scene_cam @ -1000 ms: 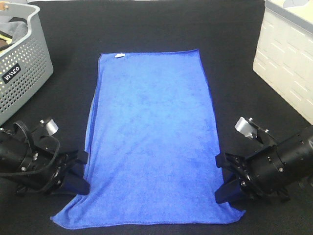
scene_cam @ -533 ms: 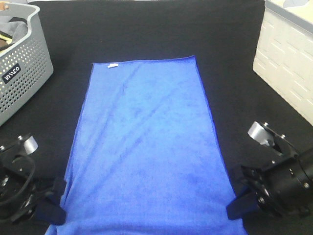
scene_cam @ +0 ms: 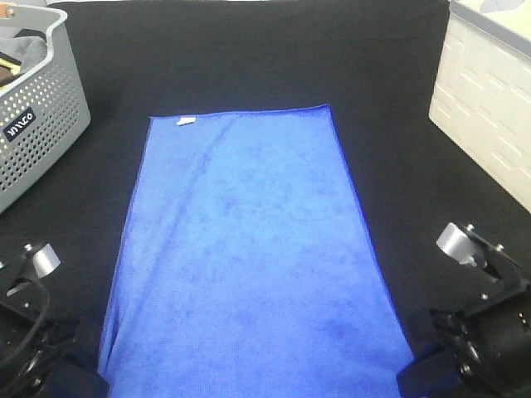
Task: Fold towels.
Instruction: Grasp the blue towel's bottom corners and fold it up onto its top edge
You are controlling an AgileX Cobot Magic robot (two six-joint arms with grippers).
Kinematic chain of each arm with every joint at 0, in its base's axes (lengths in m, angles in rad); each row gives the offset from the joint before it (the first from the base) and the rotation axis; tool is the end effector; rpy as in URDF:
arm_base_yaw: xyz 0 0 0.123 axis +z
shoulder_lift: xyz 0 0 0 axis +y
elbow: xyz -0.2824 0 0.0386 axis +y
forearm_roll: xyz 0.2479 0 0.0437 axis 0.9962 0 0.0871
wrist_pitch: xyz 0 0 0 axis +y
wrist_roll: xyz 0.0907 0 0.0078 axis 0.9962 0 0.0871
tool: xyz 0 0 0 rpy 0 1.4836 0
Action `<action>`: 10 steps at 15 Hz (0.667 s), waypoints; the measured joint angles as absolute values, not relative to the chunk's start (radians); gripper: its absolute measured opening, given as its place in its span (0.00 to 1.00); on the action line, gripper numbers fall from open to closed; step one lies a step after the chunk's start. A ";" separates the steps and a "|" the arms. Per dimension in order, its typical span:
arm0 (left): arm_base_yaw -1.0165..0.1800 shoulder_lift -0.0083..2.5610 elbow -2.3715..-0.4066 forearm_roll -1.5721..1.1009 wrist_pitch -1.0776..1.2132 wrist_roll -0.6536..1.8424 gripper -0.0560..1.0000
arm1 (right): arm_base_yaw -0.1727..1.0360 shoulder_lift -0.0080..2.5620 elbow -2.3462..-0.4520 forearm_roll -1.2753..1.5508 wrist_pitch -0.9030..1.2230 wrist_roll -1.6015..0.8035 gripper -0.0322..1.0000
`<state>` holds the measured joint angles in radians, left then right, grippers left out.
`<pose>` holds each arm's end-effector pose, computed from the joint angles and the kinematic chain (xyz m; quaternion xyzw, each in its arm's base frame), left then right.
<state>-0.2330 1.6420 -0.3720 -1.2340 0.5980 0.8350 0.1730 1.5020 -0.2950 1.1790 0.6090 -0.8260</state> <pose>0.1703 -0.0902 0.1021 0.0259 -0.9576 0.2869 0.0005 0.1520 0.0755 0.1154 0.0242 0.9571 0.2872 0.0280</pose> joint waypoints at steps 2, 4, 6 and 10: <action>-0.233 1.642 -0.393 -1.243 0.580 0.828 0.06 | 0.173 1.504 -0.365 1.156 0.609 -0.809 0.03; -0.221 1.642 -0.467 -1.236 0.566 0.781 0.06 | 0.173 1.514 -0.510 1.067 0.614 -0.723 0.03; -0.167 1.643 -0.558 -1.201 0.568 0.733 0.06 | 0.173 1.564 -0.663 0.953 0.635 -0.617 0.03; -0.082 1.665 -0.731 -1.129 0.582 0.682 0.06 | 0.173 1.696 -0.913 0.853 0.674 -0.510 0.03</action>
